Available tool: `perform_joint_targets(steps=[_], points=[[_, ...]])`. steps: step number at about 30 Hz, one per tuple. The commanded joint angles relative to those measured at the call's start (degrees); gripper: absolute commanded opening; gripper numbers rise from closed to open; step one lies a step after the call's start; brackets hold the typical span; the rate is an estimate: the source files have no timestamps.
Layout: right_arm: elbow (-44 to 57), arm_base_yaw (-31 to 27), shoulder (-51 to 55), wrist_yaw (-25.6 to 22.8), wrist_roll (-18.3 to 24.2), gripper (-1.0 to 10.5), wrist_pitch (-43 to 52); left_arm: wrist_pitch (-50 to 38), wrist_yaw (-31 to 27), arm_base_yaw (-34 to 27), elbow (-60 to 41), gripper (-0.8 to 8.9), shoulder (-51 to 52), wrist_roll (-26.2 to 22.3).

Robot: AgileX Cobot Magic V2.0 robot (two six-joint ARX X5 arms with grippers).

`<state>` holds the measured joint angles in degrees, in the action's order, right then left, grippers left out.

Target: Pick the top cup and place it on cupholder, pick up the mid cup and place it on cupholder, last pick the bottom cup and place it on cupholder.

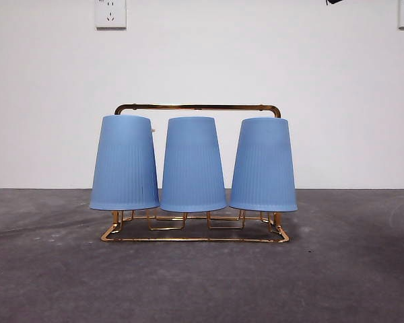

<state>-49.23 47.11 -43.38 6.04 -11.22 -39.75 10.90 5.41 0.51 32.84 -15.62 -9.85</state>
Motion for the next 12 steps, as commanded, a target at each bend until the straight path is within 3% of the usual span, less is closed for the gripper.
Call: perform_joint_targets(steps=[1, 12], points=[[-0.3, 0.5, -0.3, -0.1, -0.5, 0.1, 0.7, -0.5, -0.1, -2.2, -4.4, 0.09, 3.1, -1.0], [-0.3, 0.5, -0.3, -0.1, -0.5, 0.1, 0.7, -0.4, -0.1, -4.8, -21.6, 0.09, 12.3, -1.0]])
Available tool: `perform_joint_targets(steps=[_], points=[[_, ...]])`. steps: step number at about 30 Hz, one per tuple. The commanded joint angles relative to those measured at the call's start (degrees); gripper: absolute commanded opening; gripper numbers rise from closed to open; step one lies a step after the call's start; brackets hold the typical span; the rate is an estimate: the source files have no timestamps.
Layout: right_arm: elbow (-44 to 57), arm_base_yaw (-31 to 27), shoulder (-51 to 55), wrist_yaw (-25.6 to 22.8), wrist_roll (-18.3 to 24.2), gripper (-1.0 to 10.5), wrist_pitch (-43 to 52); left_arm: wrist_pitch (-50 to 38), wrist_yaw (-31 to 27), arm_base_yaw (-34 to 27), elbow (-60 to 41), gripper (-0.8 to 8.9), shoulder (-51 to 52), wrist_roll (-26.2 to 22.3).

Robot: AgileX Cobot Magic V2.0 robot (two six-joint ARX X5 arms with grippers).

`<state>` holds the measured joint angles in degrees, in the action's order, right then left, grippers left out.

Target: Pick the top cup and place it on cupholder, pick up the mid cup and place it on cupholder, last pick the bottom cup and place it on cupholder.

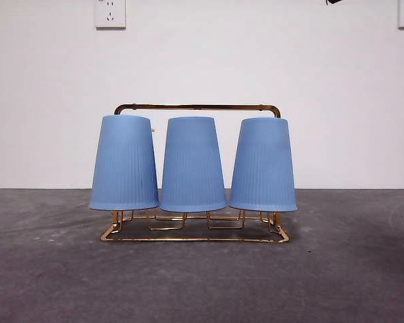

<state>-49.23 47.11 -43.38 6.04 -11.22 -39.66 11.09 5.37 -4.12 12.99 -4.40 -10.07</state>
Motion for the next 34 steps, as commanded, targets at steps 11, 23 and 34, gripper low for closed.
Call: perform_joint_targets(steps=[11, 23, 34], points=[[-0.3, 0.5, -0.3, -0.1, -0.5, 0.1, 0.6, -0.1, -0.1, -0.2, -9.7, 0.09, 4.2, -0.8], [-0.3, 0.5, -0.3, -0.1, -0.5, 0.1, 0.7, -0.3, 0.0, -0.2, -12.1, 0.09, 4.2, 0.5], [-0.3, 0.5, -0.3, 0.0, -0.5, 0.1, 0.7, -0.3, 0.0, -0.2, -12.1, 0.09, 4.2, 0.5]])
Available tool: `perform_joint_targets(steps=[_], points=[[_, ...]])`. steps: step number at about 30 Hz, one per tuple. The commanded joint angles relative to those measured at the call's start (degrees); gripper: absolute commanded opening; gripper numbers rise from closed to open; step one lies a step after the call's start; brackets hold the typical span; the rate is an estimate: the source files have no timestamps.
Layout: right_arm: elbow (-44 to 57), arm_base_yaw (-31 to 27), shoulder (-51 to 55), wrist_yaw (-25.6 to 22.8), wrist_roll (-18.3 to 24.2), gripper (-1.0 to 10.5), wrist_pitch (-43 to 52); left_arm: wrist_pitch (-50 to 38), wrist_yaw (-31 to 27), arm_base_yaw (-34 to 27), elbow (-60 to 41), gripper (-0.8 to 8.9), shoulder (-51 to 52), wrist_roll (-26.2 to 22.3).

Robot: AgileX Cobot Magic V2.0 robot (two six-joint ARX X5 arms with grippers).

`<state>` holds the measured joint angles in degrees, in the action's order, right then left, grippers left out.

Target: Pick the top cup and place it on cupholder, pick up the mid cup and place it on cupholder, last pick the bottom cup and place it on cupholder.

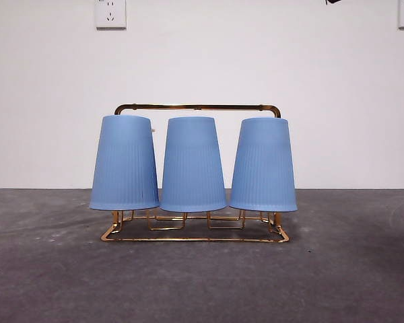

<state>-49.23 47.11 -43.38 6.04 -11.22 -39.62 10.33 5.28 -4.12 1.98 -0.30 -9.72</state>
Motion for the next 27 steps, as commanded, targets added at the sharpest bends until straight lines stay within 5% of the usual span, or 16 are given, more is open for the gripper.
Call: perform_joint_targets(steps=[1, 14, 17, 27], points=[[-0.3, 0.5, -0.3, -0.1, -0.5, 0.1, 0.6, 0.5, 0.1, -0.2, -1.1, 0.09, 0.1, 0.1], [-0.3, 0.5, -0.3, -0.1, -0.3, 0.1, 0.5, 0.5, 0.1, -0.2, -1.1, 0.09, 0.1, 0.2], [-0.3, -0.3, 0.7, -1.6, 3.1, 0.1, 0.7, 0.5, 0.1, -0.2, -1.1, 0.09, 0.1, 0.2], [9.8, -20.2, 12.5, -2.4, 12.1, 0.1, 17.4, 0.5, 0.1, -0.2, -1.1, 0.09, 0.1, 0.1]])
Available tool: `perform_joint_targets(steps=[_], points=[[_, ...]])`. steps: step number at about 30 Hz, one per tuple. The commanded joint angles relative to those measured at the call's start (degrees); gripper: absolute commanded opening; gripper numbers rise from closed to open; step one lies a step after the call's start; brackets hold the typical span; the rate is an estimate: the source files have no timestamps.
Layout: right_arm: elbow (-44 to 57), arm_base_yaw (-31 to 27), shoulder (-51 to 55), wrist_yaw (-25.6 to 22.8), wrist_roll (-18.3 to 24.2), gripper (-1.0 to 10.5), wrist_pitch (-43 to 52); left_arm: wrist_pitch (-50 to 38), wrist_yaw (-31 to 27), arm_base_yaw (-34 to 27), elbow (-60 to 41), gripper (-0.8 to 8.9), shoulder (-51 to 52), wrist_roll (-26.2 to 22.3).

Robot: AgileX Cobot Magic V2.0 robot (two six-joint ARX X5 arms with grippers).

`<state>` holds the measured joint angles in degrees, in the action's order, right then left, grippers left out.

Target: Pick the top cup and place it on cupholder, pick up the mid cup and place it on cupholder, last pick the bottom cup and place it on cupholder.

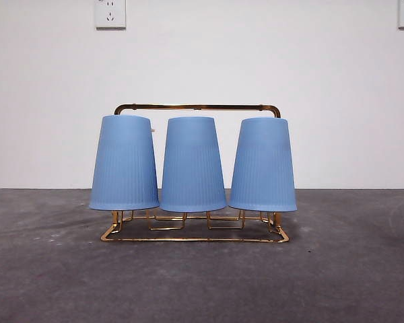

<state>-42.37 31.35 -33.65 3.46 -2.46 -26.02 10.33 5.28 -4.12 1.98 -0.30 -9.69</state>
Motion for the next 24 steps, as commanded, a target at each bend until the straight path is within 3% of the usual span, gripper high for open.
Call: perform_joint_targets(steps=[1, 7, 11, 24], points=[[5.1, -7.0, 4.5, 0.2, 4.3, 0.1, 6.2, 0.5, 0.1, -0.2, -1.1, 0.09, 0.1, 0.1], [17.8, -20.1, 14.9, 0.0, 7.7, 0.1, 16.9, 0.5, 0.1, -0.2, -1.1, 0.09, 0.1, 0.1], [25.1, -25.4, 20.9, -0.5, 8.0, 0.1, 21.6, 0.5, 0.1, -0.2, -1.1, 0.09, 0.1, 0.1], [41.1, -30.4, 32.1, -0.5, 6.9, 0.1, 27.3, 0.5, 0.1, -0.2, -1.1, 0.09, 0.1, 0.1]])
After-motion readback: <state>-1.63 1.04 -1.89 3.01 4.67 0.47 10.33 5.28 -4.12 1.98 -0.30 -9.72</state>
